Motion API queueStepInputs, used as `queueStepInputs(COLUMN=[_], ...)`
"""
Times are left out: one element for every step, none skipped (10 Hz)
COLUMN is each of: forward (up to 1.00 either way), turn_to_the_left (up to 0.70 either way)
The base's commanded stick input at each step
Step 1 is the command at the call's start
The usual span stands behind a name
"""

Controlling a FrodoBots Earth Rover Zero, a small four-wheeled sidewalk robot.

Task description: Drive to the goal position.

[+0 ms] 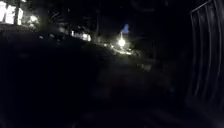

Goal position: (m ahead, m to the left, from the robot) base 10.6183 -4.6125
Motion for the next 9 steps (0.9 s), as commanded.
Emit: queueStepInputs(forward=[0.45, 0.45, 0.45, 0.41, 0.45, 0.45, 0.45, 0.45, 0.45], turn_to_the_left=[0.00, 0.00, 0.00, 0.00, 0.00, 0.00, -0.02, -0.14, -0.23])
